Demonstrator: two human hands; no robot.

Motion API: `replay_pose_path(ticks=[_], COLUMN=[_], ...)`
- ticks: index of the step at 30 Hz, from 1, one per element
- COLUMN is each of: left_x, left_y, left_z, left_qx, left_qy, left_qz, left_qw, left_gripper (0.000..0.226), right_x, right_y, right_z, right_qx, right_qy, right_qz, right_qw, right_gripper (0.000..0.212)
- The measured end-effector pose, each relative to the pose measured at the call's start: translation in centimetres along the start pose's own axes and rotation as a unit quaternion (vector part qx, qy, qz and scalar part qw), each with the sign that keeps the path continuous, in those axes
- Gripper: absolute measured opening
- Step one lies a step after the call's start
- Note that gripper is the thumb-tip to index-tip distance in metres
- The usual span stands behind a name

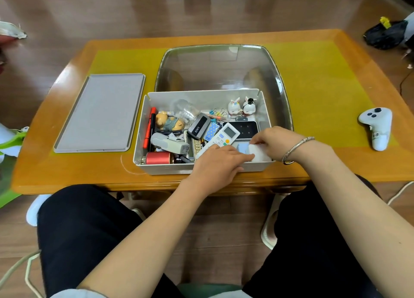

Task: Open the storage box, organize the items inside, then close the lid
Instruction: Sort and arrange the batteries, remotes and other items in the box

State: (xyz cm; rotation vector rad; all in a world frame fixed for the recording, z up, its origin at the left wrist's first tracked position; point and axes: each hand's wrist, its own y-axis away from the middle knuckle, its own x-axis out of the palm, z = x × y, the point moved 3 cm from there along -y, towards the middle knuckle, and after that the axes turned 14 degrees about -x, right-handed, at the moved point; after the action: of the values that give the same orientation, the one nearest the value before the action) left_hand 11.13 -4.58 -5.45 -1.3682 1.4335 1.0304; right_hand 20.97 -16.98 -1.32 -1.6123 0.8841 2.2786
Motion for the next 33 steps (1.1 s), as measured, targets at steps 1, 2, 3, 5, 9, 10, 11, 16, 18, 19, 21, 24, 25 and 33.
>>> replay_pose_path(ticks=[1, 2, 3, 5, 9, 10, 11, 16, 18, 19, 21, 24, 25, 33], left_x=[0.0, 0.0, 0.0, 0.0, 0.1, 0.1, 0.1, 0.1, 0.1, 0.1, -0.1, -0.8, -1.2, -4.5], left_y=[0.0, 0.0, -0.1, -0.1, -0.1, -0.1, -0.1, 0.0, 0.0, 0.0, 0.1, 0.5, 0.8, 2.2], left_z=[0.0, 0.0, 0.0, 0.0, 0.0, 0.0, 0.0, -0.1, -0.1, -0.1, -0.2, -0.1, 0.2, 7.5], left_qx=[0.0, -0.001, -0.002, -0.002, -0.001, 0.0, 0.002, 0.01, 0.01, 0.012, 0.014, -0.001, -0.012, -0.203], left_qy=[0.0, 0.002, 0.003, 0.004, 0.013, 0.015, 0.015, 0.009, 0.012, 0.012, 0.015, 0.057, 0.079, 0.093], left_qz=[0.003, 0.005, 0.008, 0.014, 0.016, 0.015, 0.011, -0.015, -0.02, -0.022, -0.028, -0.055, -0.072, -0.193], left_qw=[1.0, 1.0, 1.0, 1.0, 1.0, 1.0, 1.0, 1.0, 1.0, 1.0, 0.999, 0.997, 0.994, 0.955], left_gripper=[0.04, 0.04, 0.041, 0.042, 0.043, 0.043, 0.042, 0.042, 0.042, 0.042, 0.043, 0.044, 0.041, 0.035], right_x=[0.1, 0.2, 0.2, 0.3, 0.3, 0.3, 0.3, 0.3, 0.2, 0.2, 0.2, -0.2, -0.4, 1.3], right_y=[0.0, 0.0, 0.0, 0.0, -0.2, -0.2, -0.3, -0.6, -0.7, -0.8, -1.0, -1.5, -1.8, -7.2], right_z=[0.1, 0.2, 0.2, 0.2, 0.1, 0.2, 0.2, 0.6, 0.7, 0.7, 0.5, 0.6, 0.7, 3.2], right_qx=[0.004, 0.006, 0.008, 0.013, 0.026, 0.028, 0.03, 0.053, 0.06, 0.065, 0.073, 0.057, 0.043, -0.072], right_qy=[0.003, 0.008, 0.012, 0.014, 0.01, 0.008, 0.006, 0.023, 0.043, 0.053, 0.073, 0.109, 0.108, 0.067], right_qz=[0.002, 0.005, 0.008, 0.009, 0.004, 0.004, 0.004, 0.014, 0.023, 0.026, 0.011, -0.086, -0.119, -0.017], right_qw=[1.0, 1.0, 1.0, 1.0, 1.0, 1.0, 1.0, 0.998, 0.997, 0.996, 0.995, 0.989, 0.986, 0.995], right_gripper=[0.043, 0.045, 0.046, 0.046, 0.043, 0.042, 0.041, 0.038, 0.038, 0.038, 0.037, 0.036, 0.038, 0.087])
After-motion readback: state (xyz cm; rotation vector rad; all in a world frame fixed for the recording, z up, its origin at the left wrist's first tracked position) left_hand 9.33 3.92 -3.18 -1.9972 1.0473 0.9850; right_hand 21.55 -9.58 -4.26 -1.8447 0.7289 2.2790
